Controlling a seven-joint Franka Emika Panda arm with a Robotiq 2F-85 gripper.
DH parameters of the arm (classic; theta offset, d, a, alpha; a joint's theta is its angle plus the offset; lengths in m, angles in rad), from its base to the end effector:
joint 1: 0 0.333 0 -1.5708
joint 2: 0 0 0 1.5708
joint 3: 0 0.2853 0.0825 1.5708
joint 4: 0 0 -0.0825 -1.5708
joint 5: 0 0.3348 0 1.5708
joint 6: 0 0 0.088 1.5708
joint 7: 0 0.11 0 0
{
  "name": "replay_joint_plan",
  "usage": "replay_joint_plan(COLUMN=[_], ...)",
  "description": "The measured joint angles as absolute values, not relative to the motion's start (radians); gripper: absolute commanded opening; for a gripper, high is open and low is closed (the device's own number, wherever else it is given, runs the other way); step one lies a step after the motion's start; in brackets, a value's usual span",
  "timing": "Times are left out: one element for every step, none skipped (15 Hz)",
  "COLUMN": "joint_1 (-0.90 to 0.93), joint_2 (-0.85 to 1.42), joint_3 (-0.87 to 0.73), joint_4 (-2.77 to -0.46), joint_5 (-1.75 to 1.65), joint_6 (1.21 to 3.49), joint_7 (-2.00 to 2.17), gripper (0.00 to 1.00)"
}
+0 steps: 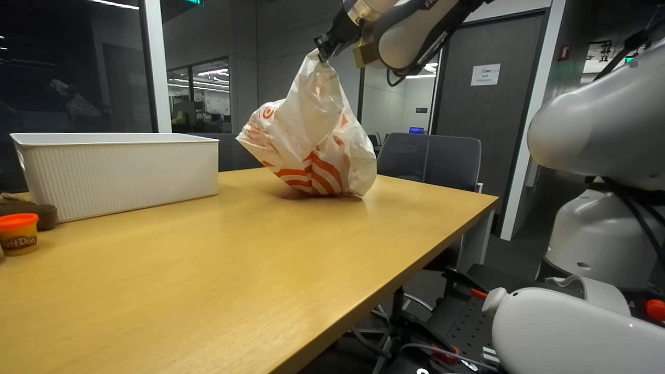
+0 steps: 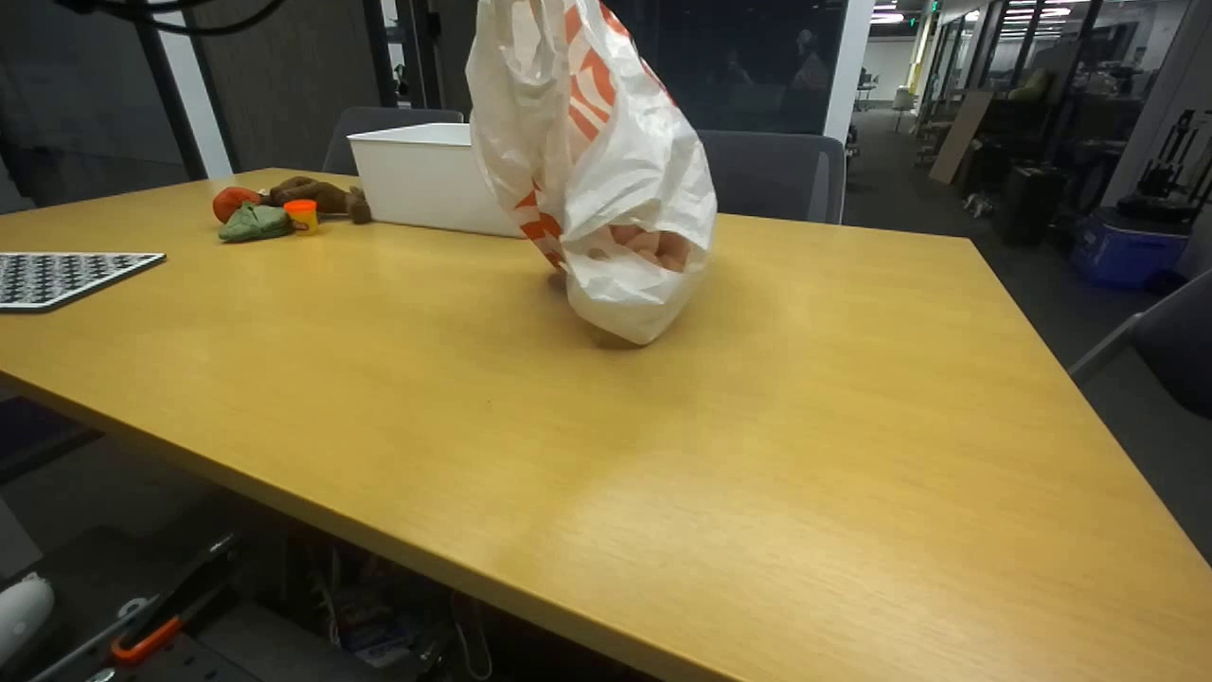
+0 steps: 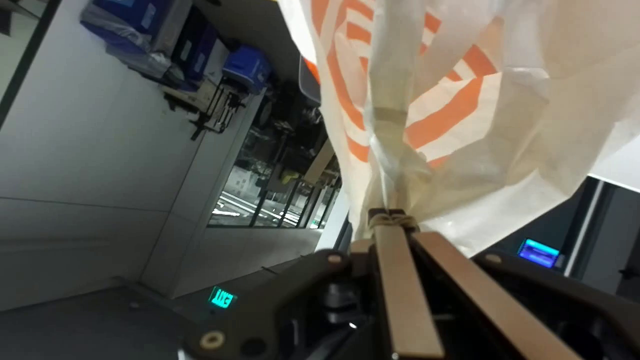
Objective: Put the t-shirts in the plastic bag.
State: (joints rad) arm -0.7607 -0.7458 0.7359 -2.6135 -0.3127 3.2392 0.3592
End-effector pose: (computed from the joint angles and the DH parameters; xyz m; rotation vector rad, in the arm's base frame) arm 0.3950 0.0758 0.5459 2.2471 0.1482 1.5061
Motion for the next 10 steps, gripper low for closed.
replay_joint_plan(joint_1=[-0.785,-0.789,-0.771,-0.733,-0.687,-0.641,-0.593,-0.544,-0.492,-0.436], joint_2=[-0.781,-0.804,-0.807,-0.793,-0.769,-0.742,-0.709,-0.674,-0.636,-0.599], joint_3=[0.765,0.786,0.795,0.794,0.785,0.771,0.749,0.721,0.685,0.643], joint_4=[-2.62,-2.629,-2.637,-2.643,-2.649,-2.654,-2.657,-2.66,-2.661,-2.661], joint_5=[-0.277,-0.244,-0.228,-0.218,-0.21,-0.209,-0.209,-0.209,-0.209,-0.209], joint_6=[3.244,3.231,3.196,3.152,3.114,3.085,3.058,3.037,3.022,3.005], joint_7=[0.362,0.344,0.322,0.298,0.278,0.263,0.245,0.226,0.206,0.185], gripper=[0.0,0.0,0.0,0.0,0.0,0.0,0.0,0.0,0.0,0.0])
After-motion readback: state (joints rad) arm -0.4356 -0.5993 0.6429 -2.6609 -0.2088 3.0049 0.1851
